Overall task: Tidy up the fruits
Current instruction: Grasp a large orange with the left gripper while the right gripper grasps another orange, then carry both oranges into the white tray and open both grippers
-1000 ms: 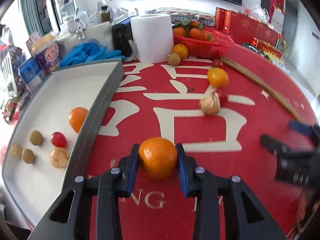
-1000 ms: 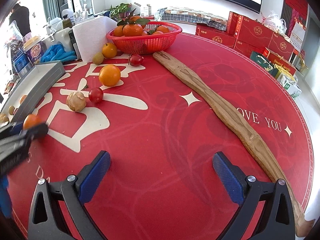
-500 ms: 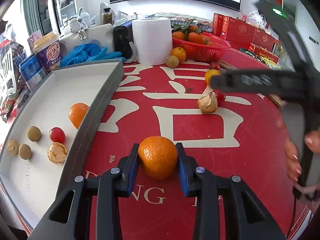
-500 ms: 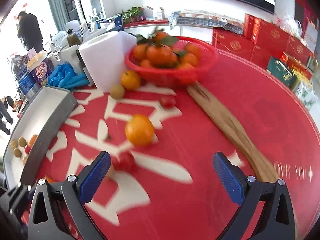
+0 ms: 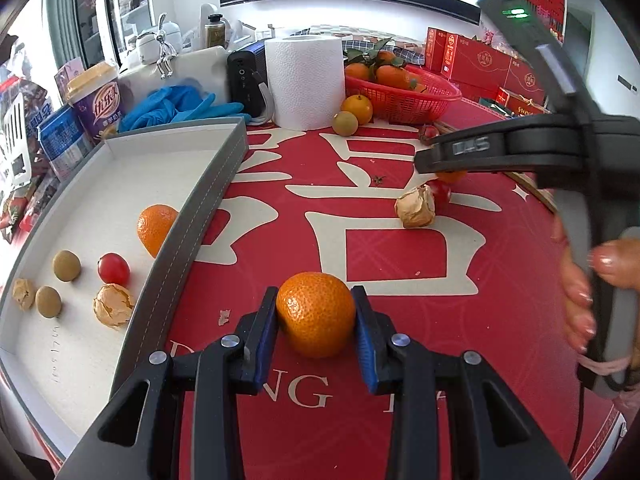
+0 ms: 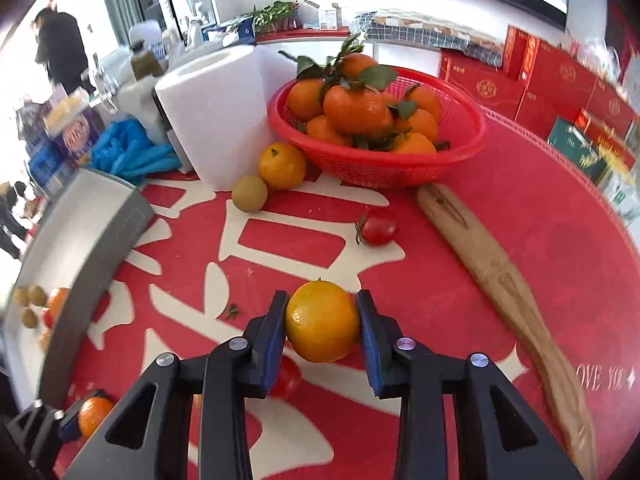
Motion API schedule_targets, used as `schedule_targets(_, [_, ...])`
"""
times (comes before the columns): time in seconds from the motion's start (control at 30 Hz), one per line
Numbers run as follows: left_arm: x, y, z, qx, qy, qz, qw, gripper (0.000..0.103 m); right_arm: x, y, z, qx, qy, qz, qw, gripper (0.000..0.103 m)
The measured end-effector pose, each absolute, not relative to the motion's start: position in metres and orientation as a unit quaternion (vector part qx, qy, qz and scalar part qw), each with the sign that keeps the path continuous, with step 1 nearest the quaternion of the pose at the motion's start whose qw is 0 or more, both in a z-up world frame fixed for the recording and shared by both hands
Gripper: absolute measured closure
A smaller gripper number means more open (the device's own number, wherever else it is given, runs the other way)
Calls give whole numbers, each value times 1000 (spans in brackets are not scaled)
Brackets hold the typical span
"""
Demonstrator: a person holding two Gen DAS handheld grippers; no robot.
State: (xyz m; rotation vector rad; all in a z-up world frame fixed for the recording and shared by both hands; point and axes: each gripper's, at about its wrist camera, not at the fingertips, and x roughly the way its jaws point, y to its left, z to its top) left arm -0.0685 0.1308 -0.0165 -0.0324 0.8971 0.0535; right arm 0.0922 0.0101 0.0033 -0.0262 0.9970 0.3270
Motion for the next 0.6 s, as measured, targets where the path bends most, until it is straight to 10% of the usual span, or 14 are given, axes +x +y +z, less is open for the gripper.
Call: schedule_targets(0.6, [-93, 187, 42, -62, 370, 75, 924, 66, 61, 16, 47, 8, 461, 200, 865, 68])
